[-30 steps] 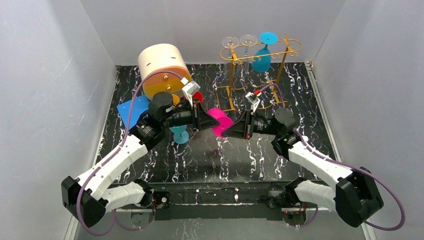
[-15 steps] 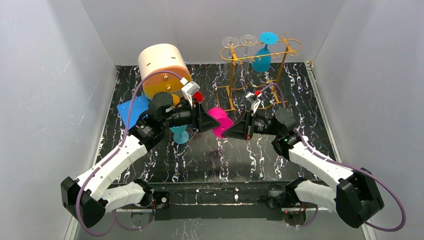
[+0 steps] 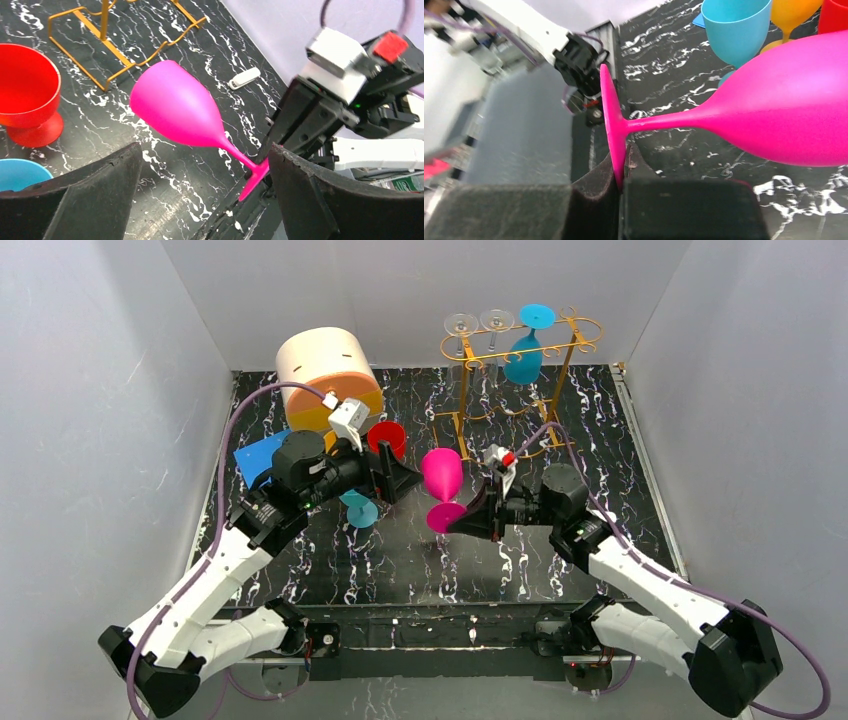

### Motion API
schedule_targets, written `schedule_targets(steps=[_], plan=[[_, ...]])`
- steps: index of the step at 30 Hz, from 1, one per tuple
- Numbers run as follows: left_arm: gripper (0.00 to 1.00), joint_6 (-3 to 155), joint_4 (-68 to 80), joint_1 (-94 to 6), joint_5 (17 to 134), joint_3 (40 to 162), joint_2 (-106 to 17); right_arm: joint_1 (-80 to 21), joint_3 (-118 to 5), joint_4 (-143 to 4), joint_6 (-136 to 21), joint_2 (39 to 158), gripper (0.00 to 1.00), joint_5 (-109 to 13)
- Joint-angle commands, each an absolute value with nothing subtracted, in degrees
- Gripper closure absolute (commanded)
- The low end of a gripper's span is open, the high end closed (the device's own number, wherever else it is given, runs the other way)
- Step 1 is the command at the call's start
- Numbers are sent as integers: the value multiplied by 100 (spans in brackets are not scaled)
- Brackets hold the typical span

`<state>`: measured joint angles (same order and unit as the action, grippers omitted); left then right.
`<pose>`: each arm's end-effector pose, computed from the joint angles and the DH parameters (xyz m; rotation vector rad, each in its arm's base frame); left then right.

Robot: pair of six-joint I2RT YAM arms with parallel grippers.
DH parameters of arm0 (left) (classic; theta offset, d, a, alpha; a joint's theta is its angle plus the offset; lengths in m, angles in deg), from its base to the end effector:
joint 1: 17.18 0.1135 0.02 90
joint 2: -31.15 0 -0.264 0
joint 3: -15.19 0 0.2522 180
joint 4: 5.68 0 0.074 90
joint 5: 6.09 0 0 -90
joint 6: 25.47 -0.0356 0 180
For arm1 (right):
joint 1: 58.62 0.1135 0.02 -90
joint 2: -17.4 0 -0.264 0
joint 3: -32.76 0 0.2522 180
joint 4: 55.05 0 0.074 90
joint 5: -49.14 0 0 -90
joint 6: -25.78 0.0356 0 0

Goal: Take the wine glass off the wine glass rack
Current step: Place the wine glass at the center of the board.

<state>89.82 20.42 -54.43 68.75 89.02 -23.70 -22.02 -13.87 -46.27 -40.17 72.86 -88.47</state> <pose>0.1647 -0.1370 0.3980 0.3956 1.7581 -1.0238 0.1590 0.1508 0.2922 -0.8905 1.5386 1.4401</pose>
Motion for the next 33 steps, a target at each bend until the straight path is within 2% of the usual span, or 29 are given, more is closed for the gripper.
schedule_targets(steps=[1, 5, 10, 16, 22, 33], plan=[[6, 8828, 2386, -5449, 7435, 9207, -2330, -1864, -1419, -5467, -6219, 6966, 99, -8358], [4, 8869, 2780, -5452, 7861, 9362, -2477, -1547, -1289, -6119, -8554, 6725, 99, -8750], [2, 9046, 3621, -5440, 8650, 9819, -2921, -1248, -582, -5755, -9971, 6269, 99, -8451], [2, 9404, 3883, -5428, 8828, 10068, -3161, -702, -52, -5632, -11038, 5894, 99, -7298], [2, 9382, 3802, -5384, 8405, 10269, -3238, -5, 53, -5504, -12070, 6078, 99, -6143], [4, 8535, 4676, -5268, 8034, 10891, -3528, 1122, 360, -4014, -13427, 6773, 99, -4134]])
